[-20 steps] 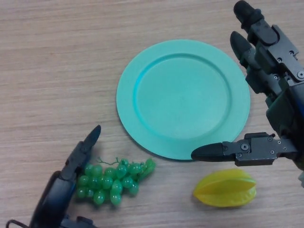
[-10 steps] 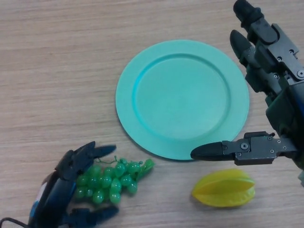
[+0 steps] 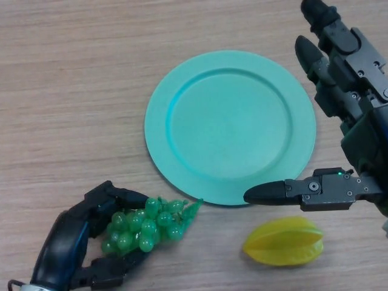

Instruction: Pick up the green grapes and place it on the plate

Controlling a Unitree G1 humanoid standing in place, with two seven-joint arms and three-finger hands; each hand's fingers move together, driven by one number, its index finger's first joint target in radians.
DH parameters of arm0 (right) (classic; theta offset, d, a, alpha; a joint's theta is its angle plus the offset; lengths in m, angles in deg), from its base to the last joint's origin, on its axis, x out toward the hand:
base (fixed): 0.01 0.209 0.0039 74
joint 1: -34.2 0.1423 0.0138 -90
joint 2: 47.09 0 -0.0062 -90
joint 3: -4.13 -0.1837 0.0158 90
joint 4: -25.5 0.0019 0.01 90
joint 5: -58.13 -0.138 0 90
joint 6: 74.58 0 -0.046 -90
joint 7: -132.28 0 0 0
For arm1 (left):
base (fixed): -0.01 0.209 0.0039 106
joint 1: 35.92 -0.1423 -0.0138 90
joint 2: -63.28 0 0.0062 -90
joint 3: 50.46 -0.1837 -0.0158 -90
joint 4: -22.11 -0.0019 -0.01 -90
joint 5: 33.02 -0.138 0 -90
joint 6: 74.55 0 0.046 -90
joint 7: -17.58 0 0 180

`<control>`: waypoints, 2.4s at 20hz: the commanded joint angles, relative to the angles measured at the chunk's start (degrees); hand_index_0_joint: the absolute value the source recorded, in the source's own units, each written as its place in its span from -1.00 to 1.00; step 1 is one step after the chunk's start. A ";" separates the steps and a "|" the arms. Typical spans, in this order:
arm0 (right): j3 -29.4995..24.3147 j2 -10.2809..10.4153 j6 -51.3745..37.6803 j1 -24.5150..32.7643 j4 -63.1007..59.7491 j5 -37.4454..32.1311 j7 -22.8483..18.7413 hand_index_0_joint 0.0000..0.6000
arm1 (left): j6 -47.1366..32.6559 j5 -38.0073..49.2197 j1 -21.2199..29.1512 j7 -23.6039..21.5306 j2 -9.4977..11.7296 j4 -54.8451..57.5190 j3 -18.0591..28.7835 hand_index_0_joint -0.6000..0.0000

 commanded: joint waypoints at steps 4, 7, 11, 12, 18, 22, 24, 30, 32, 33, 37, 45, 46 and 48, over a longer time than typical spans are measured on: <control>-0.57 -0.28 -3.51 0.54 5.72 -1.60 -1.03 -1.00 | 13.61 9.48 2.87 -0.63 1.51 22.16 3.34 -1.00; -0.54 -0.16 -2.80 0.87 6.55 -2.30 -1.33 -1.00 | 14.24 7.71 8.86 -1.41 1.67 22.89 2.22 -1.00; 0.20 -0.10 -4.96 1.03 6.13 -1.50 -1.93 -1.00 | -10.09 -4.79 20.38 -8.98 0.30 7.76 -5.29 -1.00; 0.18 0.11 -5.21 1.46 6.13 -1.55 -2.21 -1.00 | -16.05 -10.38 24.27 -12.75 0.17 2.46 -7.61 -1.00; -0.03 -0.03 -7.05 0.83 5.56 -0.91 -2.34 -1.00 | -18.08 -16.32 34.74 -19.44 0.08 -8.68 -14.04 -1.00; -0.17 -0.22 -7.04 0.21 5.66 -0.63 -1.83 -1.00 | -15.42 -10.25 35.91 -21.82 0.08 -9.55 -14.53 0.17; -0.61 -0.21 -6.33 0.42 6.02 -0.60 -1.28 -1.00 | -8.54 -6.94 34.58 -19.62 0.08 -7.54 -14.02 0.98; -0.05 -0.32 -7.31 0.18 4.95 0.70 -0.43 -1.00 | -6.38 -9.64 32.31 -17.29 0.08 -3.70 -11.95 1.00; -0.48 -0.01 -6.58 0.59 4.94 -0.61 -0.55 -1.00 | -6.42 -8.05 30.57 -15.39 0.08 0.89 -9.46 1.00; -0.56 0.01 -6.23 0.83 4.80 -1.03 -0.68 -1.00 | -5.89 -7.10 29.83 -14.62 0.08 2.18 -8.48 1.00; -1.39 -0.41 -6.83 0.79 3.18 -1.85 -0.51 -1.00 | 0.57 -0.97 25.30 -8.14 0.82 11.43 -1.27 1.00; -3.94 -0.87 -10.15 -0.16 0.81 -1.74 -0.03 -1.00 | 10.75 9.54 15.77 0.69 6.20 20.12 15.53 1.00; -4.50 -0.85 -11.09 -0.30 0.62 -1.94 -0.29 -1.00 | 12.68 10.18 15.78 0.63 6.28 21.01 17.17 1.00; -4.76 -0.79 -12.27 -1.33 0.57 -2.92 -0.82 -1.00 | 18.01 12.37 16.67 -0.15 6.99 24.40 18.93 1.00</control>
